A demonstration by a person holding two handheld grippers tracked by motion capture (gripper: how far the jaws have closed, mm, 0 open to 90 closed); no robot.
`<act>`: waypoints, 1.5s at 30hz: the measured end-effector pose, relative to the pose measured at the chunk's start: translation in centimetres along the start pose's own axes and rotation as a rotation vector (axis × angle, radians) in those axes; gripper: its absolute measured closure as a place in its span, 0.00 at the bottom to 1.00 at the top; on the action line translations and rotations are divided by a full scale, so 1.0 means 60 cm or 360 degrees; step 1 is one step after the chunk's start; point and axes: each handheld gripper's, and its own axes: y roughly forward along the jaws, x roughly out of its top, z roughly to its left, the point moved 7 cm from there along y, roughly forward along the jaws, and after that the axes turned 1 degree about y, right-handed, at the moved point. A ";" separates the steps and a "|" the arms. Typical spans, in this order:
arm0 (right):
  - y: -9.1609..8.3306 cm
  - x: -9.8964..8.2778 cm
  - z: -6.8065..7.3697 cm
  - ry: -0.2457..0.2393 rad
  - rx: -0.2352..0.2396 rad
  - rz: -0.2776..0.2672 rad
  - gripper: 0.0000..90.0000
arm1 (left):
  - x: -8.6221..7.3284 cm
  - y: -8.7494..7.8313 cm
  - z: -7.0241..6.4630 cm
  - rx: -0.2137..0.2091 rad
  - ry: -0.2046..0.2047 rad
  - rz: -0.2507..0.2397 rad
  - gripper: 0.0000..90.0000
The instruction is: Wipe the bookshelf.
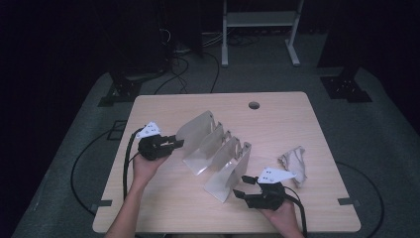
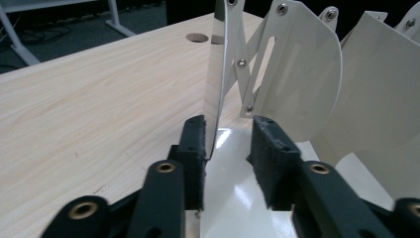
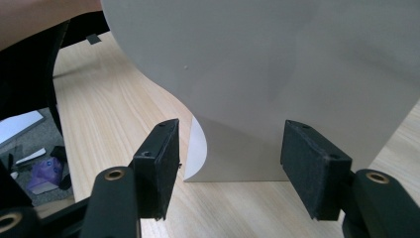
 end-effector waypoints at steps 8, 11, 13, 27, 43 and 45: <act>0.012 -0.003 0.003 0.0043 -0.0046 -0.0008 0.42 | 0.001 -0.005 0.002 0.0006 0.0023 0.0000 0.90; 0.016 -0.004 0.003 0.0059 -0.0069 -0.0016 0.40 | 0.001 -0.008 0.001 0.0000 0.0036 0.0000 0.94; 0.019 -0.007 0.004 0.0077 -0.0080 -0.0023 0.39 | 0.002 -0.008 -0.001 -0.0006 0.0034 -0.0006 0.96; 0.040 -0.013 0.001 0.0144 -0.0233 -0.0058 0.37 | 0.002 -0.007 -0.015 -0.0044 0.0062 0.0013 0.97; 0.019 -0.016 -0.025 0.0187 -0.0303 -0.0064 0.49 | -0.001 -0.010 -0.037 -0.0037 0.0049 0.0020 0.97; 0.013 -0.016 -0.031 0.0189 -0.0307 -0.0061 0.51 | -0.001 -0.010 -0.042 -0.0025 0.0047 0.0025 0.97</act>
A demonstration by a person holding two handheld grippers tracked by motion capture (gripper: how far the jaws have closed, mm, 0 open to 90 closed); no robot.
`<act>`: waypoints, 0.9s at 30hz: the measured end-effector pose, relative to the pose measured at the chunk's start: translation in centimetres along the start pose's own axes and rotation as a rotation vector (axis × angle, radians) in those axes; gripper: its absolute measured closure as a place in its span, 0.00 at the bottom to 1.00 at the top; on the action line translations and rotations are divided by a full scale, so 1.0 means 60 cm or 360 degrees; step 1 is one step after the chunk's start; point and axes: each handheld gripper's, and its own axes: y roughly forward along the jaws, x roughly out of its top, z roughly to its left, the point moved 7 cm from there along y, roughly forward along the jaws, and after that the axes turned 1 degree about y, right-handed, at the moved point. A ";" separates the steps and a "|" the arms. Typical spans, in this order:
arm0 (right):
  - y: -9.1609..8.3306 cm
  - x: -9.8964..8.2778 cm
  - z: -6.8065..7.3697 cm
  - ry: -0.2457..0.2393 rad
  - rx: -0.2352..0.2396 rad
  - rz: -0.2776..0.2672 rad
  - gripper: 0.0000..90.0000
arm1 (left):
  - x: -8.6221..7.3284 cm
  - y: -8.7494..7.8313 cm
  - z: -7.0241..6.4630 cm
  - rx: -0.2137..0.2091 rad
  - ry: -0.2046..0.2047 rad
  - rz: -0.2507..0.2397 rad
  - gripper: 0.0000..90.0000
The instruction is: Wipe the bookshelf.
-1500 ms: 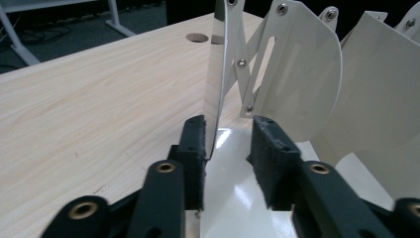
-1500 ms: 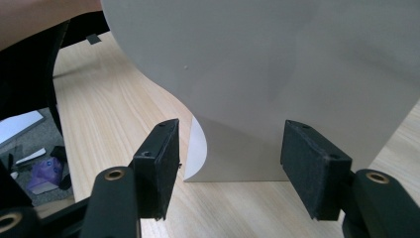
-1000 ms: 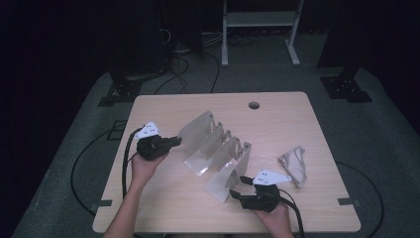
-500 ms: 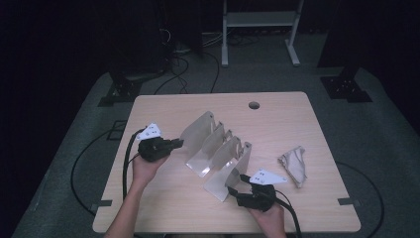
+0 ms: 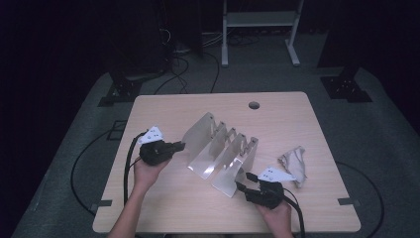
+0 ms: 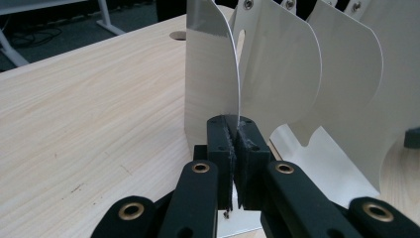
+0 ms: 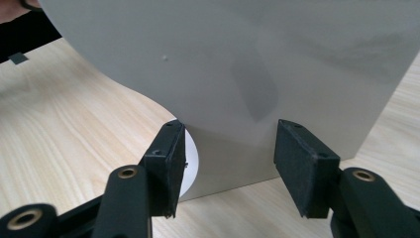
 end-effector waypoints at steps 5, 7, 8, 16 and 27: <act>-0.007 0.001 -0.014 -0.0003 -0.0008 0.0002 0.57 | 0.000 0.001 -0.009 0.0019 -0.0022 -0.0003 0.96; -0.009 0.001 -0.018 -0.0009 -0.0007 0.0002 0.59 | -0.001 0.001 -0.015 0.0026 -0.0034 -0.0008 0.96; -0.009 0.001 -0.020 -0.0015 -0.0010 0.0000 0.59 | -0.001 0.002 -0.018 0.0031 -0.0044 -0.0014 0.96; -0.023 0.002 -0.042 0.0002 -0.0056 0.0012 0.63 | 0.000 0.006 -0.034 0.0063 -0.0041 -0.0012 0.95; -0.041 0.005 -0.081 -0.0011 -0.0131 0.0003 0.73 | 0.001 0.012 -0.054 0.0040 -0.0032 -0.0013 0.93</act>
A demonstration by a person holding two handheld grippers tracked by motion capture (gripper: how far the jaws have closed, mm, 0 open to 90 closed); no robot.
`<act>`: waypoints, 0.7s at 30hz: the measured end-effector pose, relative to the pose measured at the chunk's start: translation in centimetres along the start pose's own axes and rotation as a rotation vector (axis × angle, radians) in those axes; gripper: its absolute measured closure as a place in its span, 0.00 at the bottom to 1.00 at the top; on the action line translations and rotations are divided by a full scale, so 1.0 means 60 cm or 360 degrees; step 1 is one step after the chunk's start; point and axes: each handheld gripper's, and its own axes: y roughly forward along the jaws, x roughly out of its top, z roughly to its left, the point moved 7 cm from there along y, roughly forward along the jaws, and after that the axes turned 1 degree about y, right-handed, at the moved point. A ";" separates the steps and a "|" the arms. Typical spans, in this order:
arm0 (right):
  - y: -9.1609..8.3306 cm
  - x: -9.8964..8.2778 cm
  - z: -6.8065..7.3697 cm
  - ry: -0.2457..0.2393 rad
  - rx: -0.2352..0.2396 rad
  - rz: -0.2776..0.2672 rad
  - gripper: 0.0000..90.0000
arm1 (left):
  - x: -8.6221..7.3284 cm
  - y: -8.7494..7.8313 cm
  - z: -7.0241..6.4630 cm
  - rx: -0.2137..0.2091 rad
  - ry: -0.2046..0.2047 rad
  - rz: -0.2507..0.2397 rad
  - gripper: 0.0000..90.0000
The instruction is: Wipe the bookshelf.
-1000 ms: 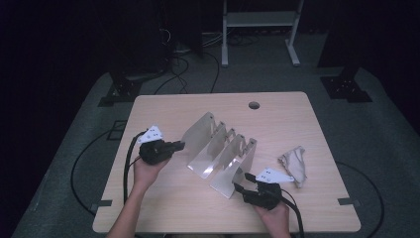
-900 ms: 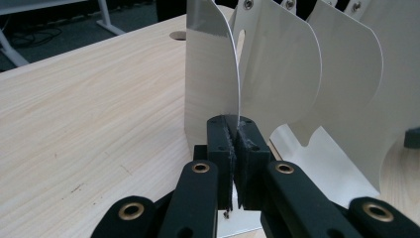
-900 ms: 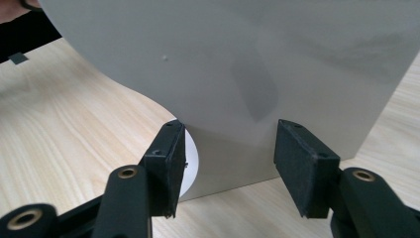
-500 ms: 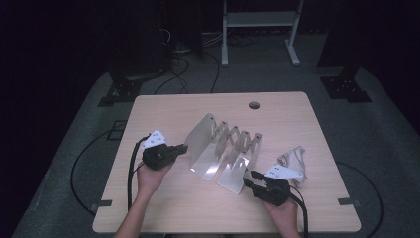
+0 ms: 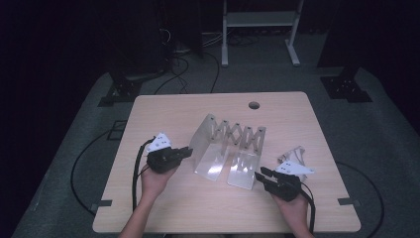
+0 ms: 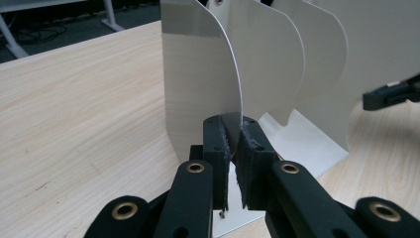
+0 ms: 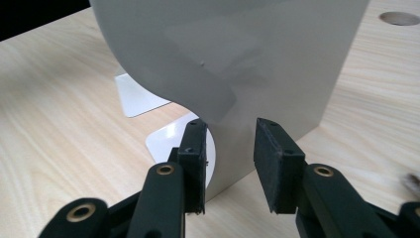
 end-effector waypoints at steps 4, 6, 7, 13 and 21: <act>-0.001 0.001 -0.013 0.0005 -0.0015 -0.0007 0.77 | 0.000 0.001 -0.006 -0.0006 0.0004 0.0006 0.93; -0.002 0.002 -0.019 0.0001 -0.0017 -0.0013 0.79 | 0.001 0.002 -0.009 -0.0011 0.0008 0.0011 0.92; -0.002 0.002 -0.021 -0.0004 -0.0012 -0.0015 0.81 | 0.001 0.002 -0.011 -0.0008 0.0008 0.0010 0.92; -0.001 0.005 -0.036 0.0014 -0.0013 -0.0022 0.87 | 0.000 0.003 -0.016 -0.0010 -0.0009 -0.0001 0.92; 0.001 0.008 -0.052 0.0034 -0.0045 -0.0036 0.90 | 0.004 0.010 -0.024 0.0004 -0.0022 0.0002 0.90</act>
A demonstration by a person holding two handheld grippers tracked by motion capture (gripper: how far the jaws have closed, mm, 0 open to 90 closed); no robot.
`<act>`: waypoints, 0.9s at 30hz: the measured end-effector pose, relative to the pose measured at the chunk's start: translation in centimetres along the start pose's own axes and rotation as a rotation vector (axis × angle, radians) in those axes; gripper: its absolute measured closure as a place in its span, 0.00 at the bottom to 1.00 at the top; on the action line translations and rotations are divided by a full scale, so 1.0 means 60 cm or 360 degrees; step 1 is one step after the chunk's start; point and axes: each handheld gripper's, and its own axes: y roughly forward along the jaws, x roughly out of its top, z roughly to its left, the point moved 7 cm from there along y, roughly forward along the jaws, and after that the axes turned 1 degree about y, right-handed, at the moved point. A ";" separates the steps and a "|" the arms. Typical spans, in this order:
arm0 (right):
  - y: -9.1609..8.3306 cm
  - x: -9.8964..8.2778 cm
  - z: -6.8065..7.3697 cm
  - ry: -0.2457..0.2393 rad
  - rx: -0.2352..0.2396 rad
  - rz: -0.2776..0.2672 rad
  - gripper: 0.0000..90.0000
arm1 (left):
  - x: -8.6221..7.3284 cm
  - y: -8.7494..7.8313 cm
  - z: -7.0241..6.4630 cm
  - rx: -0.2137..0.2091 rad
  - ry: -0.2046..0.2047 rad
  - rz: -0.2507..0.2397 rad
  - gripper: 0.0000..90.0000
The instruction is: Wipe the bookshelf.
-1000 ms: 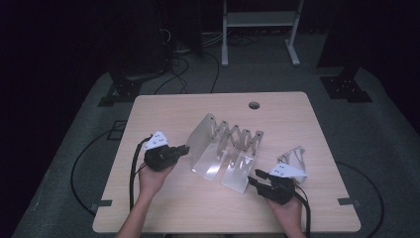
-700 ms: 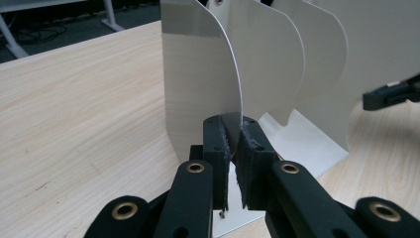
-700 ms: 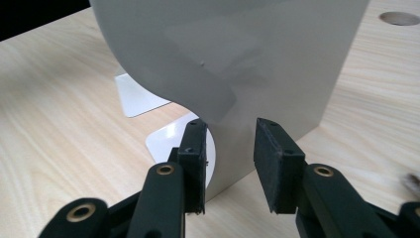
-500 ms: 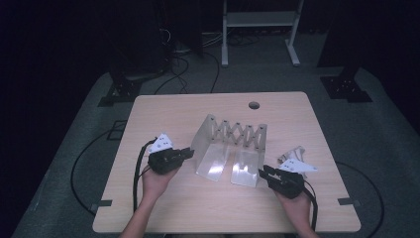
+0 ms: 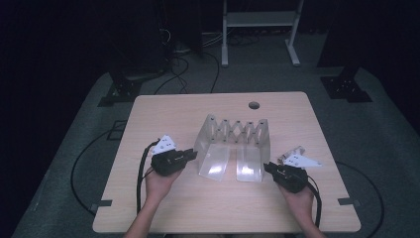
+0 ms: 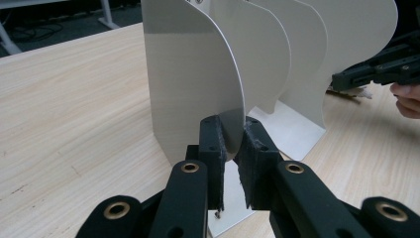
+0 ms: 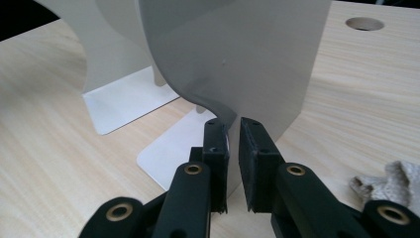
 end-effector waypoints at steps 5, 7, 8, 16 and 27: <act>0.002 0.004 -0.005 0.0044 -0.0035 -0.0022 0.86 | 0.004 0.004 0.001 0.0040 -0.0008 -0.0002 0.84; 0.003 0.008 -0.003 0.0038 -0.0049 -0.0030 0.86 | 0.006 0.006 0.001 0.0058 -0.0005 0.0005 0.83; 0.003 0.009 -0.003 0.0033 -0.0051 -0.0035 0.86 | 0.007 0.007 0.002 0.0060 -0.0006 0.0005 0.83; 0.012 0.010 -0.004 0.0033 -0.0070 -0.0024 0.90 | 0.010 0.009 0.007 0.0188 0.0018 0.0008 0.91; 0.022 0.015 -0.004 0.0016 -0.0049 -0.0031 0.91 | 0.001 -0.006 0.006 0.0235 -0.0027 -0.0021 0.92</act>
